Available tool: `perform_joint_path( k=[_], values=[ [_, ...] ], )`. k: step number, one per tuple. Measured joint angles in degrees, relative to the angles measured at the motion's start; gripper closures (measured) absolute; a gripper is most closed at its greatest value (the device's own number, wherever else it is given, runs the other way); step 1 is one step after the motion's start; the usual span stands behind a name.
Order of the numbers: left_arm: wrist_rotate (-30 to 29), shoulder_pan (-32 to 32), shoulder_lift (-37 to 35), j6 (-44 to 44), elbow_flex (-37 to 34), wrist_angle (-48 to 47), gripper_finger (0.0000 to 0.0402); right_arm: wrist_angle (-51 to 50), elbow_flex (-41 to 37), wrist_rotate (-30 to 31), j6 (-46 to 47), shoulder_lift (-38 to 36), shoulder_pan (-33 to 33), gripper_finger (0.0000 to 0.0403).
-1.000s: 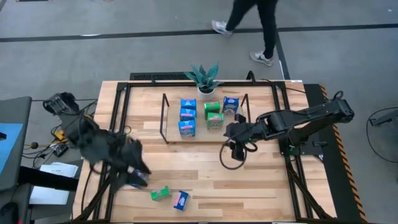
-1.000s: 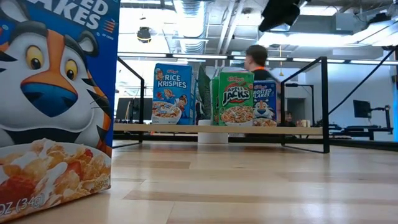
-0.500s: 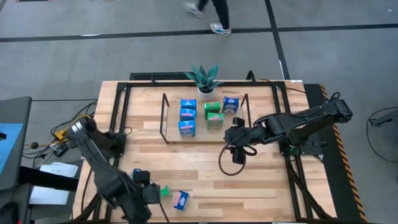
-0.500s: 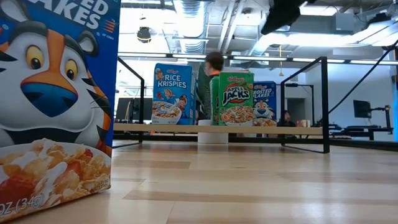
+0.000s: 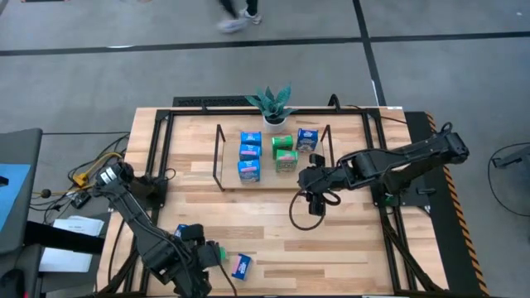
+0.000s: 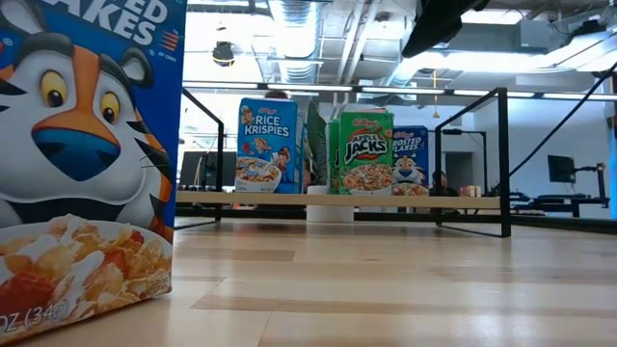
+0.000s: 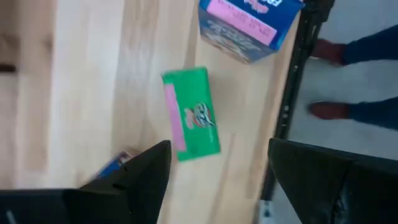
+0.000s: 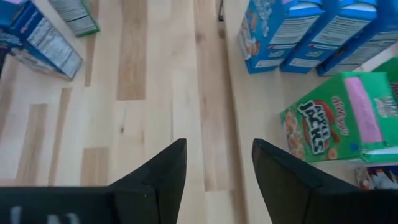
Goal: Stack cereal on shelf
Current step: Put the green cereal box on the shelf aligned with the other green cereal boxes
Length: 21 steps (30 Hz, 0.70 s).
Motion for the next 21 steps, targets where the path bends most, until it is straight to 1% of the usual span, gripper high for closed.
perform_joint_path(
  k=[2, 5, 10, 14, 17, 21],
  values=[
    [-1.76, -0.04, 0.00, 1.91, 0.00, 0.04, 0.0143, 0.00, 0.00, 0.06, 0.00, 0.00, -0.40, 0.0200],
    [-4.17, -0.49, 0.00, 1.87, 0.00, 0.31, 0.0143, 0.07, 0.00, 0.06, 0.00, 0.00, -0.69, 0.0205],
    [-3.68, -0.76, 0.12, -0.50, 0.00, -0.04, 0.0140, 1.28, 0.00, 0.06, 0.00, 0.00, -0.69, 0.0214],
    [-6.95, -1.38, 0.13, -1.85, -0.39, 0.18, 0.0121, 1.87, 0.00, 0.06, 0.00, 0.00, -0.69, 0.0220],
    [-8.13, -2.23, 0.20, -5.44, -1.90, 1.19, 0.0104, 2.28, 0.00, 0.04, 0.04, 0.00, -0.69, 0.0220],
    [-8.09, -3.43, 0.25, -9.69, -4.90, 4.89, 0.0084, 2.87, 0.00, 0.04, 0.20, 0.00, -0.69, 0.0215]
  ],
)
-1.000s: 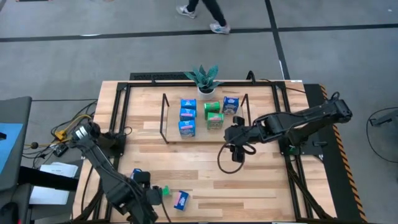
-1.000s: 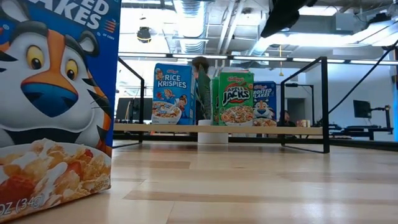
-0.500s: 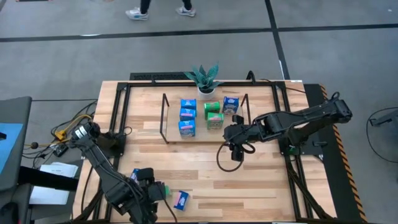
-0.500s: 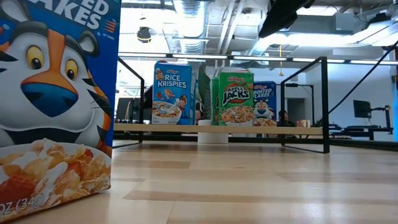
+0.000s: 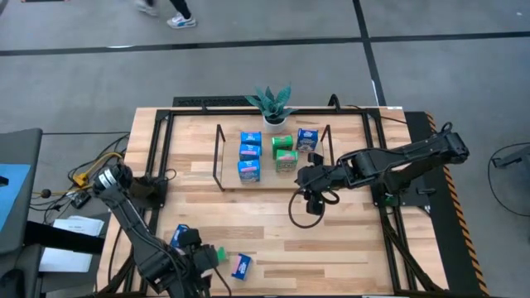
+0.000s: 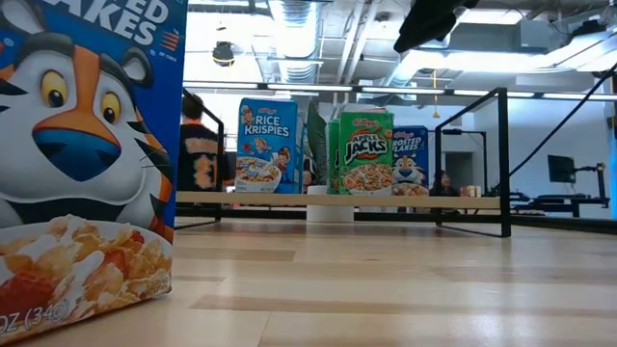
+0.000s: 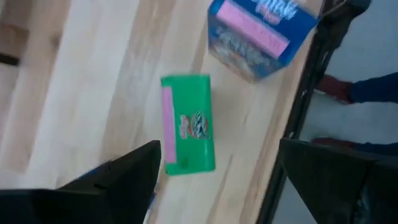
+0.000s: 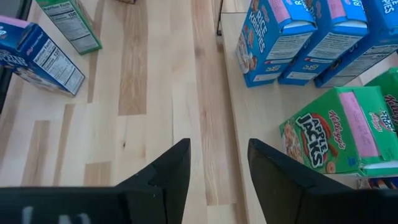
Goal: Stack cereal on shelf
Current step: Put the green cereal box on the shelf aligned with the other green cereal boxes
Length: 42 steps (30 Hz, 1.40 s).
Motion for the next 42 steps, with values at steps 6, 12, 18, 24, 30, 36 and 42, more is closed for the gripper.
perform_joint_path(
  k=[6, 12, 18, 24, 30, 36, 42],
  values=[
    [-2.67, -0.53, -0.01, 1.15, -0.75, -1.58, 0.0074, 1.37, 0.00, 0.00, 0.31, 0.00, 0.00, 0.0210],
    [-2.29, -1.12, -0.03, -0.76, -5.23, 2.65, 0.0074, 1.89, 0.00, 0.00, 0.35, 0.00, 0.00, 0.0215],
    [-6.03, -2.58, -0.68, -3.84, -9.46, 6.05, 0.0074, 1.89, 0.00, 0.00, 0.63, 0.00, 0.00, 0.0225],
    [-5.79, -3.00, -0.70, -4.44, -14.45, 12.51, 0.0074, 1.93, 0.00, 0.00, 0.82, 0.01, 0.00, 0.0224],
    [-6.05, -3.55, -0.68, -5.76, -16.76, 15.65, 0.0075, 1.93, 0.00, 0.00, 1.90, 0.00, 0.00, 0.0219],
    [-5.80, -3.70, -0.68, -5.73, -16.76, 15.88, 0.0111, 1.93, 0.00, -0.02, 1.90, 0.00, 0.00, 0.0228],
    [-5.84, -3.68, -0.68, -4.26, -16.76, 15.79, 0.0169, 1.96, 0.00, -0.02, 1.90, 0.01, 0.00, 0.0239]
  ],
)
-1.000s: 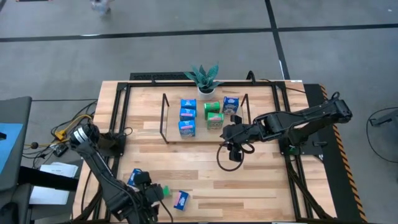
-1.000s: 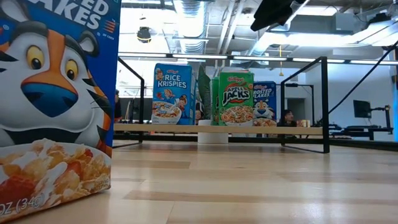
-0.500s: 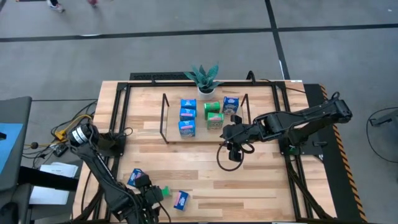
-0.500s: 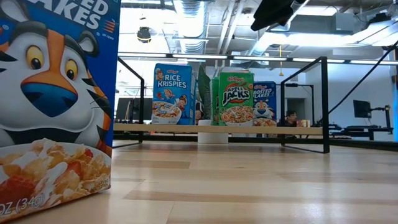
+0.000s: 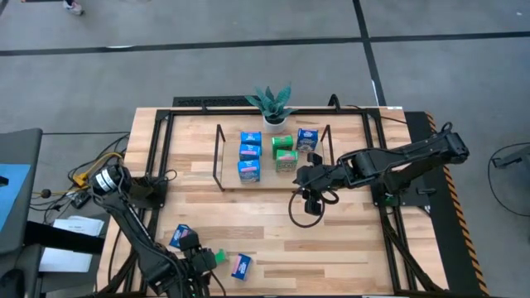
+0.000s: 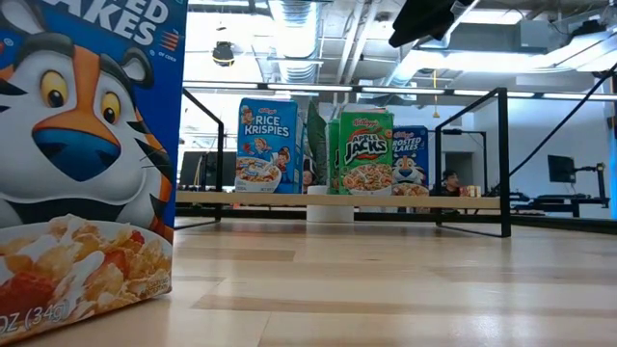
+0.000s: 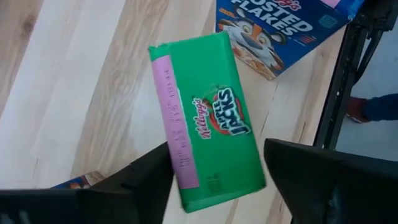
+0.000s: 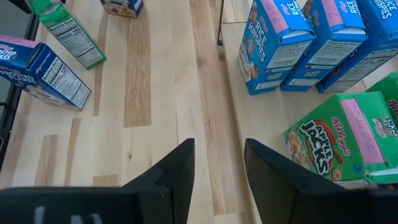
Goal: Stack cereal on shelf
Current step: Put the green cereal box on the shelf aligned with the other green cereal boxes
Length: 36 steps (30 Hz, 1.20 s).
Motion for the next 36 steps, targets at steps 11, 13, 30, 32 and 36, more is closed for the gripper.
perform_joint_path(
  k=[11, 13, 30, 32, 36],
  values=[
    [1.56, 0.48, -2.82, 0.87, 0.02, -2.16, 0.0235, 3.86, -0.02, -0.25, -5.64, -0.01, -0.46, 0.0234],
    [1.56, 0.60, -3.74, 0.93, 0.04, -3.17, 0.0240, 4.43, -0.02, -0.78, -6.95, 0.00, -1.08, 0.0228],
    [0.56, 6.96, -6.24, 21.27, 0.07, -7.03, 0.0262, 13.44, -0.04, -15.75, -13.11, 0.01, -7.32, 0.0202],
    [-0.06, 7.91, -7.34, 22.54, 0.07, -8.37, 0.0262, 14.74, -0.04, -18.26, -13.58, 0.01, -7.94, 0.0201],
    [-2.05, 9.57, -10.06, 24.04, 0.07, -11.20, 0.0262, 16.52, -0.04, -19.71, -14.36, 0.01, -8.94, 0.0190]
  ],
)
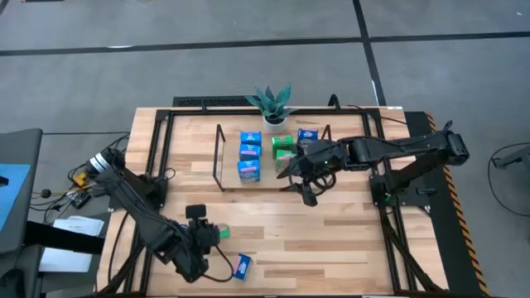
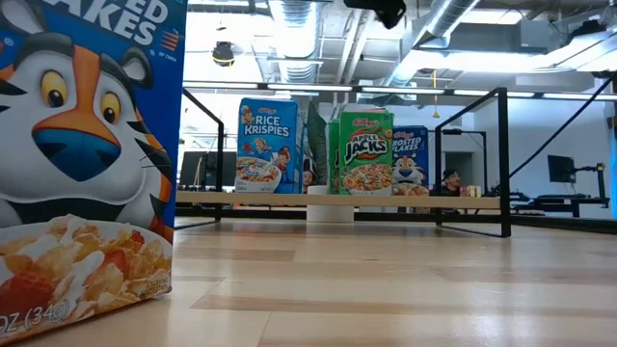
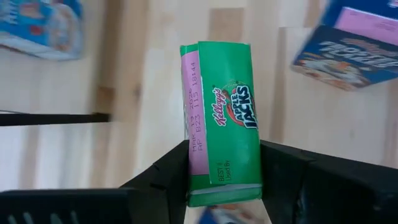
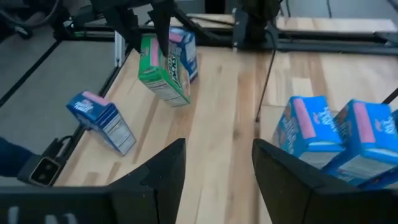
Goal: Stack cereal on shelf
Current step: Put the green cereal box on the shelf aligned with the other green cereal boxes
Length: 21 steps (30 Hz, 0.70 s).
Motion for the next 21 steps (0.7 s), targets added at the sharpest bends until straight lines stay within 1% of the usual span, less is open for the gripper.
perform_joint_path(
  k=[5, 11, 16, 21],
  values=[
    [-2.98, 2.70, -4.19, 4.14, 0.00, -1.97, 0.0262, 2.02, 0.00, -0.01, -2.05, 0.00, 0.06, 0.0153],
    [-1.83, 6.88, -6.23, 13.62, 0.02, -1.83, 0.0262, 5.04, 0.00, 0.01, -2.84, 0.00, 0.94, 0.0113],
    [-2.57, 11.40, -6.27, 22.10, 0.02, -1.31, 0.0262, 10.61, 0.01, 0.26, -2.84, 0.00, 0.94, 0.0107],
    [-2.74, 17.40, -6.27, 27.48, 0.02, 4.87, 0.0262, 10.58, 0.02, 3.31, -4.73, 0.00, 1.93, 0.0107]
  ],
)
